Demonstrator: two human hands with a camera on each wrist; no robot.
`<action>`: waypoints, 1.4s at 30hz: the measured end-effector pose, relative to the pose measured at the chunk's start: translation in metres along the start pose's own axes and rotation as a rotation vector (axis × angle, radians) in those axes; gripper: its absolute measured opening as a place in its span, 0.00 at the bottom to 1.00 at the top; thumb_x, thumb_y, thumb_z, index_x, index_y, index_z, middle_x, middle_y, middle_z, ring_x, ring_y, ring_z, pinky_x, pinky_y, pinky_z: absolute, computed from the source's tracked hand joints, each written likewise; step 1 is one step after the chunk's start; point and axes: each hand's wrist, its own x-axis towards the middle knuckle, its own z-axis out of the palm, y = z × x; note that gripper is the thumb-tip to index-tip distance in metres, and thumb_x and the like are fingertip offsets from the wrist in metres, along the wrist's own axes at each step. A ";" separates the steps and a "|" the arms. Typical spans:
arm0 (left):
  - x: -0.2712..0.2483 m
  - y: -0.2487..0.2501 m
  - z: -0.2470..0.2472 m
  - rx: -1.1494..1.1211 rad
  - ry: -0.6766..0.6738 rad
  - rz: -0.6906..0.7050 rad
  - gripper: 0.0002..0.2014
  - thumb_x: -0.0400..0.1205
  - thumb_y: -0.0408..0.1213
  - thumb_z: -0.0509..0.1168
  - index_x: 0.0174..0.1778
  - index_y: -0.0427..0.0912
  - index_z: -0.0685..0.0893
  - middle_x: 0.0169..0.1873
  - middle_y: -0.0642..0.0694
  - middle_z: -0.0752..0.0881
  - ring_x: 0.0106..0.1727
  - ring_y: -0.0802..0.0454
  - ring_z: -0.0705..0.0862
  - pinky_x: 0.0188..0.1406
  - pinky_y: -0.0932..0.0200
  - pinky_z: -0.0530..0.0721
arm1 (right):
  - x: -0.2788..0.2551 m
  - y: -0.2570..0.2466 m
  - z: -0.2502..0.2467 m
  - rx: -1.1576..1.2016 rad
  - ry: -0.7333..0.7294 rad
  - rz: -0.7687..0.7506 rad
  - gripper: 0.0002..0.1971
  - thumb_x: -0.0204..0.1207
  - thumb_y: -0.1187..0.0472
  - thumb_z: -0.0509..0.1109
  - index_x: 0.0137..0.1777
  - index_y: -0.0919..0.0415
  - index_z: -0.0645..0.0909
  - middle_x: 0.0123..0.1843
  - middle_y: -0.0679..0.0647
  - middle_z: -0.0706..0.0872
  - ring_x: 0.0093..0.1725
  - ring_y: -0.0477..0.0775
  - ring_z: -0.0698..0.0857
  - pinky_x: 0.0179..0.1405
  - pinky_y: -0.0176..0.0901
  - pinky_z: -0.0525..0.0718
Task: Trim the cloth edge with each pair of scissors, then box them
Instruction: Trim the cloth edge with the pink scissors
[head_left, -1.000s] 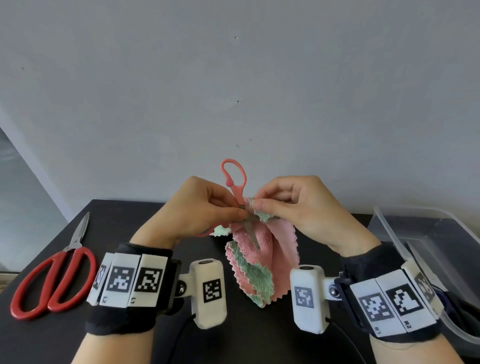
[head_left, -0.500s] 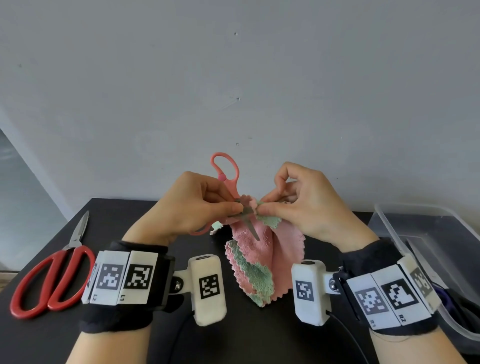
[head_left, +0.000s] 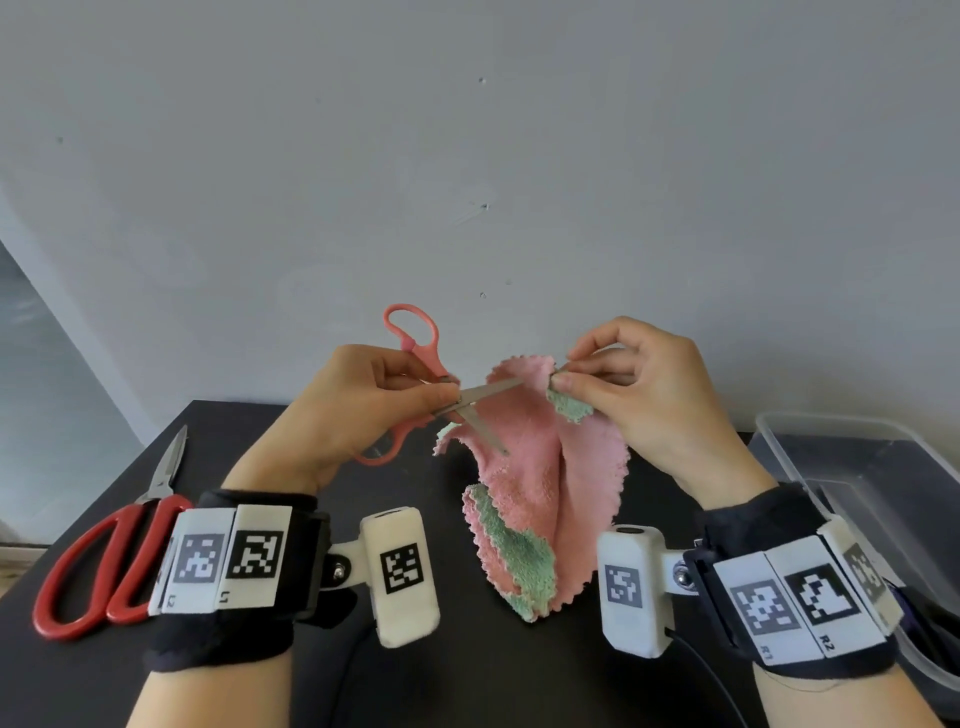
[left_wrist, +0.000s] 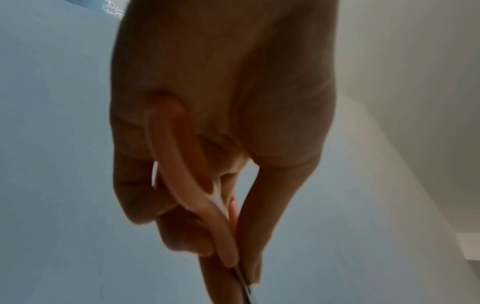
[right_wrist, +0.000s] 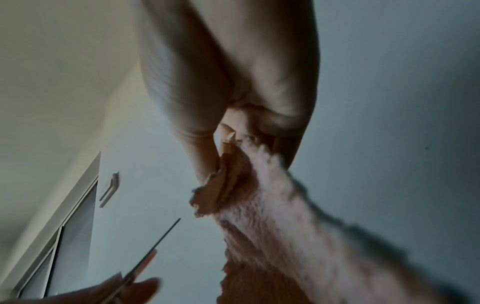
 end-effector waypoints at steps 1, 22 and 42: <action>0.000 0.000 0.001 0.003 -0.013 -0.011 0.09 0.73 0.34 0.74 0.49 0.41 0.88 0.34 0.43 0.92 0.37 0.56 0.89 0.43 0.65 0.81 | 0.000 0.000 0.001 0.011 0.003 -0.001 0.09 0.69 0.67 0.80 0.42 0.57 0.83 0.37 0.51 0.92 0.40 0.46 0.91 0.45 0.36 0.87; -0.002 0.003 0.009 0.122 -0.228 0.027 0.11 0.68 0.33 0.78 0.46 0.44 0.89 0.30 0.46 0.85 0.29 0.57 0.79 0.30 0.69 0.74 | -0.005 -0.007 0.006 0.033 -0.143 -0.136 0.09 0.66 0.71 0.80 0.43 0.61 0.85 0.41 0.51 0.93 0.45 0.45 0.91 0.51 0.37 0.87; -0.007 0.010 0.000 0.098 -0.051 0.054 0.10 0.79 0.32 0.69 0.32 0.35 0.85 0.21 0.49 0.80 0.20 0.62 0.73 0.19 0.78 0.68 | -0.004 -0.002 0.016 0.262 0.096 0.144 0.06 0.69 0.71 0.79 0.43 0.65 0.84 0.39 0.59 0.92 0.42 0.50 0.91 0.46 0.35 0.86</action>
